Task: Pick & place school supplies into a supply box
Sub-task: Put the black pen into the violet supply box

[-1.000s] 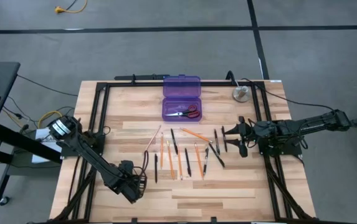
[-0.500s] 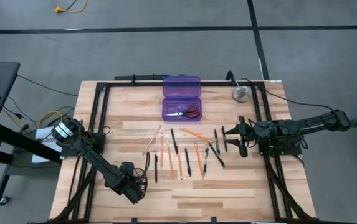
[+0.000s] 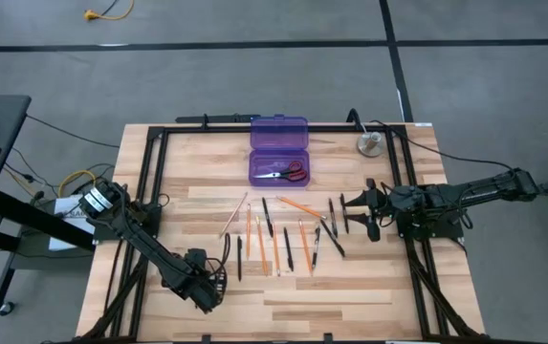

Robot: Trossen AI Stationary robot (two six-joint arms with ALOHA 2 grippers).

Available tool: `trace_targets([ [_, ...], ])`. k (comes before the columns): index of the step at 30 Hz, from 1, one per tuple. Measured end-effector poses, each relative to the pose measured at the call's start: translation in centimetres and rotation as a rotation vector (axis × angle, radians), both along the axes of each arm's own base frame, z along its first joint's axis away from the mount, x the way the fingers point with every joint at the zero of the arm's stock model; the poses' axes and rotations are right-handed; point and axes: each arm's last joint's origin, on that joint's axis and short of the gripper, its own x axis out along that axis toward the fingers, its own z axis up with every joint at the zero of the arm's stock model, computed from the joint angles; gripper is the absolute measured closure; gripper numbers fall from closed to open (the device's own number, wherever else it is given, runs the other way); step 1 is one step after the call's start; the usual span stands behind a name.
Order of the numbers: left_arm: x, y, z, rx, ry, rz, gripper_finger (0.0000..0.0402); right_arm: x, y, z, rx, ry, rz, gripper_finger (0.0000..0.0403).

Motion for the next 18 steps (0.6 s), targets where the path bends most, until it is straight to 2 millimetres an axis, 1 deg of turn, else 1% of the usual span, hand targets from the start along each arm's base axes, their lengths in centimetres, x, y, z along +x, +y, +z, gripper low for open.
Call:
trace_targets([
  [3, 0.0, 0.1, 0.0, 0.015, -0.005, -0.001, 0.039, 0.0, 0.0, 0.0, 0.0, 0.0, 0.0, 0.0234],
  [8, -0.1, 0.2, 0.0, 0.036, -0.008, 0.0, 0.0377, 0.0, 0.0, 0.0, 0.0, 0.0, 0.0, 0.0234],
  [13, -0.1, 0.3, 0.1, 0.078, -0.022, -0.002, 0.0391, 0.0, 0.0, 0.0, 0.0, 0.0, 0.0, 0.0234],
  [15, 0.0, 0.4, 0.4, 0.113, -0.017, -0.003, 0.0392, 0.0, 0.0, 0.0, 0.0, 0.0, 0.0, 0.0234],
  [18, 0.2, 0.4, 1.4, 0.146, 0.001, -0.008, 0.0387, 0.0, 0.0, 0.0, 0.0, 0.0, 0.0, 0.0234],
])
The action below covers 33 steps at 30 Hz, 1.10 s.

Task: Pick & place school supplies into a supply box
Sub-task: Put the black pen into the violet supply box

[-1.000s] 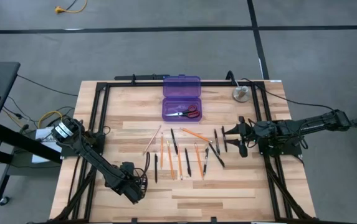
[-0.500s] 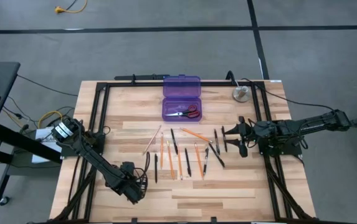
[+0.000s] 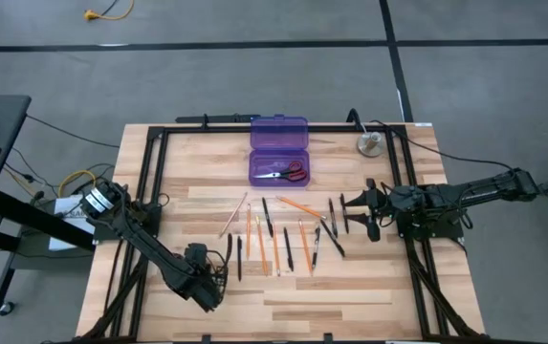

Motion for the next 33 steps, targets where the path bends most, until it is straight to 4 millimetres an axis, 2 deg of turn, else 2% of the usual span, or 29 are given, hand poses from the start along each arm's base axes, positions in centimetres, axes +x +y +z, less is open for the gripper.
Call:
trace_targets([
  [8, 0.6, 0.2, 4.0, 0.106, 0.08, -0.053, 0.0387, 0.0, 0.0, 0.0, 0.0, -0.001, 0.0, 0.0234],
  [14, 2.4, 2.8, 6.5, 0.197, 0.157, -0.172, 0.0385, 0.0, 0.0, 0.0, 0.0, 0.0, 0.0, 0.0234],
  [18, 4.3, 5.8, 7.8, 0.231, 0.186, -0.287, 0.0385, 0.0, 0.0, 0.0, 0.0, -0.001, 0.0, 0.0234],
  [23, 6.4, 10.6, 9.2, 0.273, 0.204, -0.417, 0.0384, 0.0, 0.0, 0.0, 0.0, 0.0, 0.0, 0.0234],
  [29, 8.9, 17.3, 10.4, 0.298, 0.215, -0.572, 0.0384, 0.0, 0.0, 0.0, 0.0, -0.001, 0.0, 0.0234],
  [33, 10.9, 21.9, 10.9, 0.326, 0.114, -0.703, 0.0384, 0.0, 0.0, 0.0, 0.002, -0.001, -0.001, 0.0234],
])
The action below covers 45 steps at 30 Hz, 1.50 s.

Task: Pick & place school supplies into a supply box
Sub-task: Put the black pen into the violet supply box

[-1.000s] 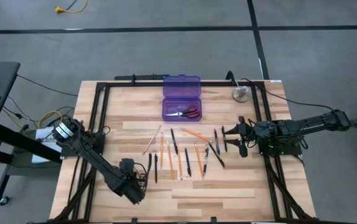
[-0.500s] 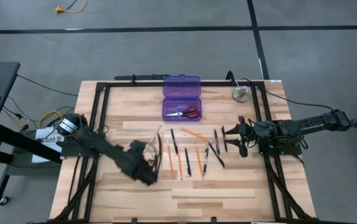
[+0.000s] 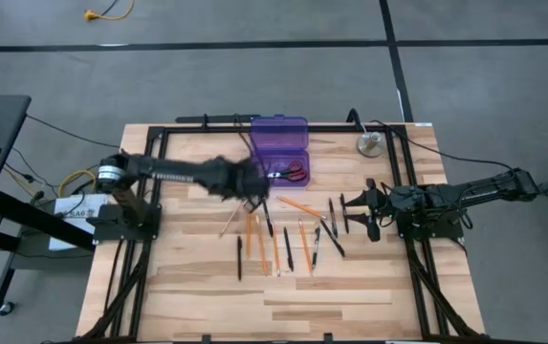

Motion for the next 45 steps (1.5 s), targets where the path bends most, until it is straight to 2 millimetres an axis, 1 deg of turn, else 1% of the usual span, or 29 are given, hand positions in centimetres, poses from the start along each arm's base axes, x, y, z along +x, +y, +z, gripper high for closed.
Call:
trace_targets([
  [2, 0.7, 2.3, 0.3, 0.002, -0.052, -0.056, 0.0384, 0.0, 0.0, 0.0, 0.0, 0.0, 0.0, 0.0234],
  [5, 1.2, 5.7, 0.5, 0.009, -0.107, -0.112, 0.0384, 0.0, 0.0, 0.0, 0.001, 0.0, -0.001, 0.0234],
  [9, 0.9, 9.7, 0.8, 0.026, -0.15, -0.148, 0.0384, 0.0, 0.0, 0.0, 0.013, -0.002, -0.02, 0.0234],
  [12, 0.7, 12.0, 1.1, 0.033, -0.215, -0.168, 0.0384, 0.0, -0.1, 0.0, 0.011, -0.003, -0.037, 0.0234],
  [15, 0.9, 13.3, 1.5, 0.051, -0.289, -0.204, 0.0385, 0.0, -0.1, 0.0, 0.01, -0.003, -0.039, 0.0234],
  [19, 1.3, 13.8, 2.0, 0.079, -0.343, -0.259, 0.0392, 0.0, -0.2, 0.0, -0.002, -0.006, -0.068, 0.0234],
  [25, 1.8, 13.9, 2.4, 0.106, -0.395, -0.294, 0.0387, 0.0, -0.2, 0.0, -0.004, -0.008, -0.086, 0.0234],
  [28, 2.4, 14.1, 1.9, 0.116, -0.416, -0.303, 0.0387, 0.0, -0.2, 0.0, 0.006, -0.008, -0.09, 0.0234],
  [29, 2.5, 14.1, 1.6, 0.107, -0.406, -0.309, 0.0387, 0.0, -0.2, 0.0, 0.012, -0.008, -0.093, 0.0234],
  [31, 3.4, 14.4, 0.6, 0.11, -0.412, -0.328, 0.0388, 0.0, -0.2, 0.0, 0.019, -0.009, -0.097, 0.0234],
  [36, 5.4, 14.8, -2.8, 0.055, -0.328, -0.36, 0.0388, 0.0, -0.2, 0.0, 0.027, -0.008, -0.098, 0.0234],
  [40, 7.1, 14.6, -4.2, 0.049, -0.297, -0.409, 0.0386, 0.0, -0.2, 0.0, 0.03, -0.003, -0.1, 0.0234],
  [45, 8.6, 13.5, -5.8, 0.031, -0.213, -0.493, 0.0385, 0.0, -0.2, 0.0, 0.028, -0.003, -0.101, 0.0234],
])
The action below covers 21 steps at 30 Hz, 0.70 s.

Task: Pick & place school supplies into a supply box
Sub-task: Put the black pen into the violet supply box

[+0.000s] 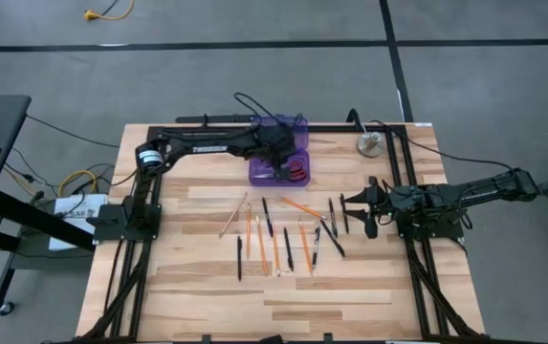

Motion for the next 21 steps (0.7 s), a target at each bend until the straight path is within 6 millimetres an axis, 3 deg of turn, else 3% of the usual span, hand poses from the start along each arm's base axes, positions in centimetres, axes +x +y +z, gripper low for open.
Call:
trace_targets([
  [14, -0.3, -1.2, -0.6, 0.025, 0.125, -0.068, 0.038, -0.1, 0.0, -0.1, 0.005, 0.013, -0.003, 0.0234],
  [21, -0.4, -1.4, -0.6, 0.008, 0.125, -0.057, 0.0324, -0.1, 0.0, -0.2, 0.011, 0.022, -0.006, 0.0234],
])
